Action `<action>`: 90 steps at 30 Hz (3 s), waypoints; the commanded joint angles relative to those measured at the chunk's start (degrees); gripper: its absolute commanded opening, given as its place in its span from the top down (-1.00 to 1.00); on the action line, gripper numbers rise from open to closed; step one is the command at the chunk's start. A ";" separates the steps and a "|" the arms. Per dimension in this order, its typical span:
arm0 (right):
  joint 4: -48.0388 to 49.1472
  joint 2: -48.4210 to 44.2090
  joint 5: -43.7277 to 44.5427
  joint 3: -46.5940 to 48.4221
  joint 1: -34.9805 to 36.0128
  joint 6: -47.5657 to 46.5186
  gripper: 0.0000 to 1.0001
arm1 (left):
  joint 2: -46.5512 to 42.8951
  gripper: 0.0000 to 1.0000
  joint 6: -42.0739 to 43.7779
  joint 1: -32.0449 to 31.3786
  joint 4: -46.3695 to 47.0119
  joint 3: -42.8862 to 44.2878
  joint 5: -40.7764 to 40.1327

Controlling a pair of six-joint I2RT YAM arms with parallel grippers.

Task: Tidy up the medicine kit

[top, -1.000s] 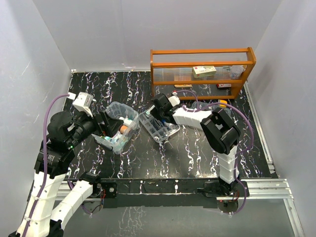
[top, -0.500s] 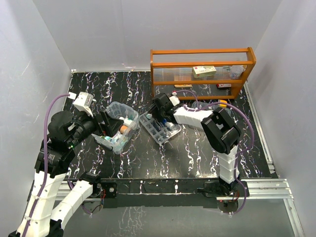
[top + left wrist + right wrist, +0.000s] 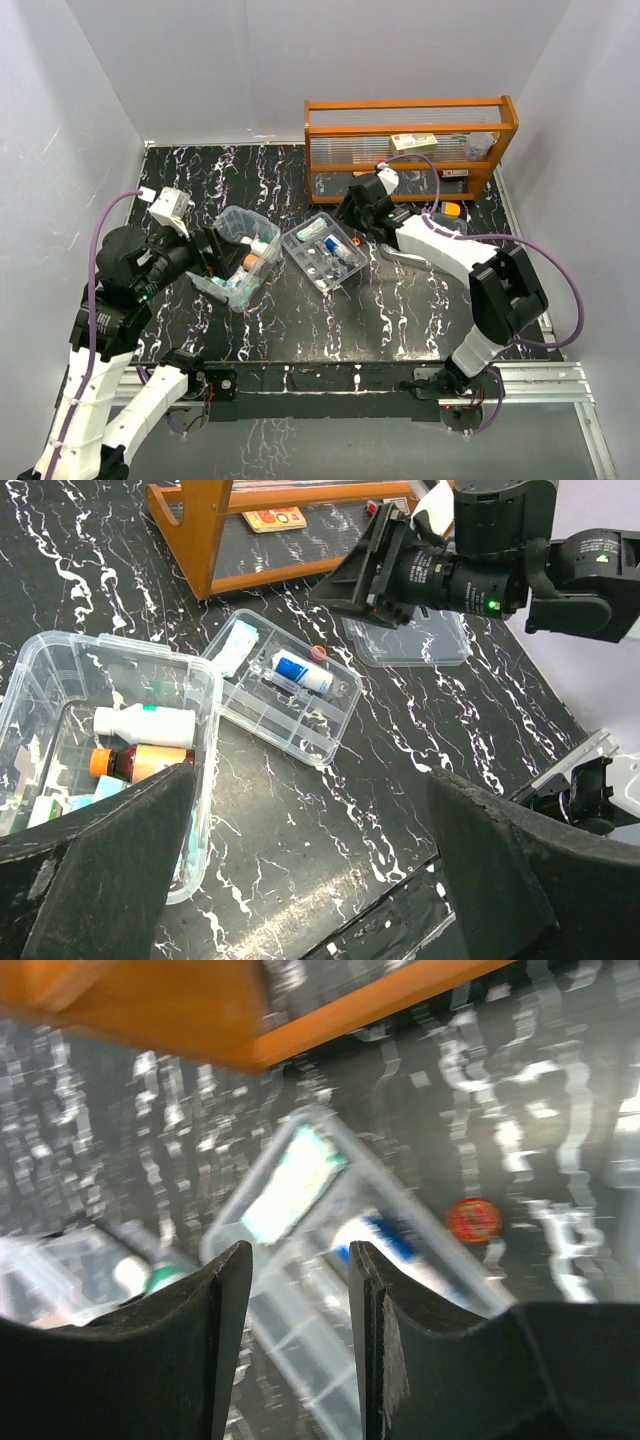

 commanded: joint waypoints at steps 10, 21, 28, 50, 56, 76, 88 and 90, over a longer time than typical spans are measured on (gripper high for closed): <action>-16.30 2.81 15.57 4.30 -2.16 -12.32 0.23 | 0.43 -0.97 0.00 -0.30 0.66 1.90 -0.43; -14.73 10.92 11.34 6.58 -2.17 -12.41 0.15 | -1.15 -0.97 -0.15 -0.27 0.37 3.07 -4.44; -12.87 14.18 7.71 8.11 -2.18 -13.80 0.04 | -2.27 -0.97 -0.19 -0.24 0.20 3.04 -7.07; -17.34 18.51 12.85 10.12 -1.20 -15.53 0.49 | -1.70 -0.97 -0.27 -0.24 0.31 2.95 -6.64; -16.61 14.65 14.40 8.77 -1.15 -15.69 0.56 | -1.62 -0.97 -0.47 -0.28 0.69 2.58 -6.51; -8.59 -2.55 11.45 4.30 13.01 -21.72 0.54 | -6.26 -0.96 -4.30 -0.27 5.67 -3.46 -12.45; -8.11 11.03 6.96 12.70 19.04 -21.47 0.57 | -14.14 -0.97 -4.56 -0.29 3.91 -5.32 -20.33; -7.13 12.26 6.46 12.91 19.02 -20.87 0.58 | -13.66 -0.97 -3.86 -0.24 3.02 -4.25 -21.08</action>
